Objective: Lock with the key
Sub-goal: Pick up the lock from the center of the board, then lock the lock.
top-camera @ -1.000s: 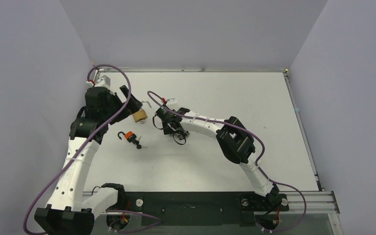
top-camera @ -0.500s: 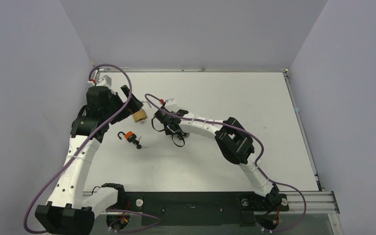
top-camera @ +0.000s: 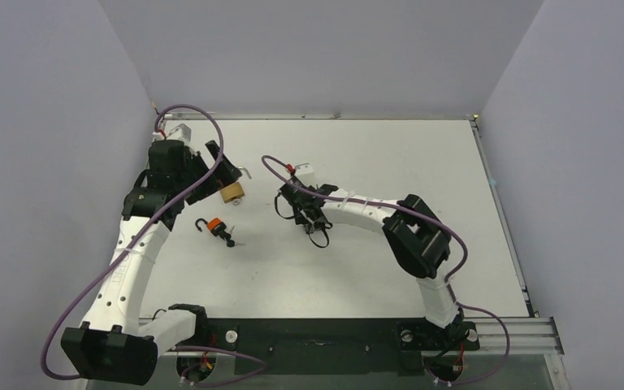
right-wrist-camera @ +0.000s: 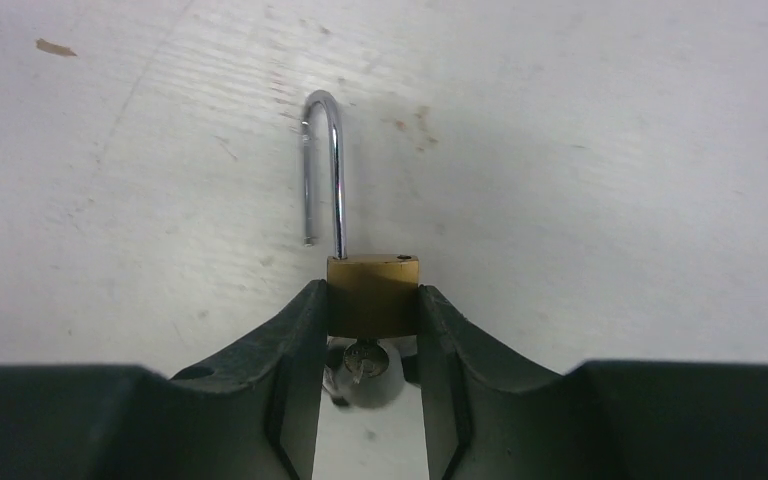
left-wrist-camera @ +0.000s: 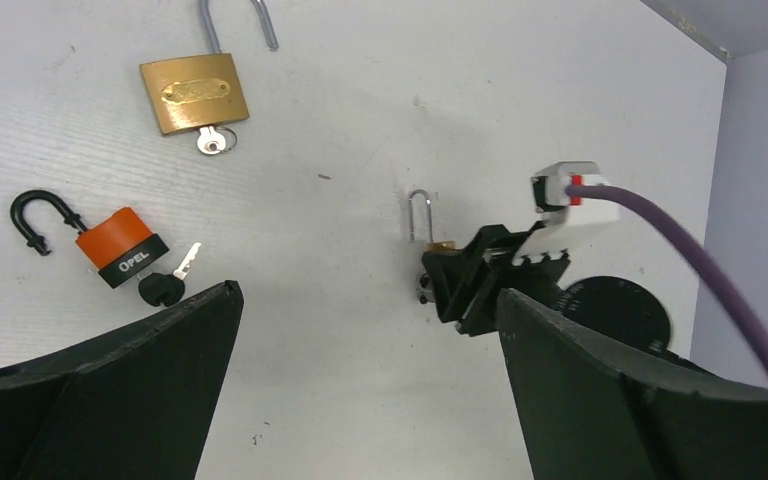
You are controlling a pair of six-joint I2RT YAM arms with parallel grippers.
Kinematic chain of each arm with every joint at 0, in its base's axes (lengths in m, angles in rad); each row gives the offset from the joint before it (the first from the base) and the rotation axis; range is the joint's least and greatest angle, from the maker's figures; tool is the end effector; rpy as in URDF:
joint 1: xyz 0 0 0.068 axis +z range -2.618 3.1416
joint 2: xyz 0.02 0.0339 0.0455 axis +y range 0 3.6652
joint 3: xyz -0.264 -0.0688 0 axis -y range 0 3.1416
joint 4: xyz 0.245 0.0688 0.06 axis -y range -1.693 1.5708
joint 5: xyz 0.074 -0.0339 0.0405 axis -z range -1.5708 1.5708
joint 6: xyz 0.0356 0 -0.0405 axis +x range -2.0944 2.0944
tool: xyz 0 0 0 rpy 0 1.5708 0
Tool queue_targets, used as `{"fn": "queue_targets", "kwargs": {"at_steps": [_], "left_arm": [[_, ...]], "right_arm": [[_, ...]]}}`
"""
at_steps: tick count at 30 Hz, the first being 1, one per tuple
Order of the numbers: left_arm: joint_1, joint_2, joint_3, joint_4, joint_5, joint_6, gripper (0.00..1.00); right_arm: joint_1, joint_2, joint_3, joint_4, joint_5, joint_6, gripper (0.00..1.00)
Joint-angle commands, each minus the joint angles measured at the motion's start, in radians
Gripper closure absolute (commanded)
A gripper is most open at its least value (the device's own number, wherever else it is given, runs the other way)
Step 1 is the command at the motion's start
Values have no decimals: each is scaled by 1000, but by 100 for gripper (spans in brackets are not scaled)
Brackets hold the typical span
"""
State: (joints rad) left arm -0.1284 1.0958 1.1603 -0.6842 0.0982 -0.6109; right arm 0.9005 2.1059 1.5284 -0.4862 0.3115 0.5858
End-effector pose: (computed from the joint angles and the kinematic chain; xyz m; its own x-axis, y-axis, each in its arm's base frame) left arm 0.2266 -0.0328 0.3604 -0.5903 -0.4994 -0.6342 -0.1612 0.8428 -0.5136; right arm 0.2850 0.3420 0.1628 -0.8138 -0.1794 -0.5528 -0.2443 0.9686 0.0452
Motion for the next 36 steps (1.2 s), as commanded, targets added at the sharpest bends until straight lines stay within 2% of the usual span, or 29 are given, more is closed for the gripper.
{"fn": "queue_targets", "kwargs": {"at_steps": [1,6,10,15,18,22,25,30,36], "left_arm": [[6,17,55,99,99,44,2],[-12,67,92,163,319,106,8],[-92,102,169,193,435,174,8],[-252,151,286,126,448,345,8],[-280,143,324,106,498,417,9],[-291,116,342,102,637,513,11],[-292,105,351,107,797,564,12],[-292,90,334,155,982,575,16],[-292,64,243,399,1147,403,27]], "right_arm": [[-35,-279,-99,135,-5,-82,100],[-49,-484,-238,186,-52,-152,100],[-72,-651,-310,197,-116,-170,100],[-88,-850,-383,191,-306,-193,100],[-90,-959,-402,157,-385,-211,100],[-98,-1063,-414,128,-521,-213,100],[-98,-1112,-408,122,-635,-199,100],[-98,-1163,-367,74,-757,-191,100],[-98,-1188,-342,72,-829,-169,100]]}}
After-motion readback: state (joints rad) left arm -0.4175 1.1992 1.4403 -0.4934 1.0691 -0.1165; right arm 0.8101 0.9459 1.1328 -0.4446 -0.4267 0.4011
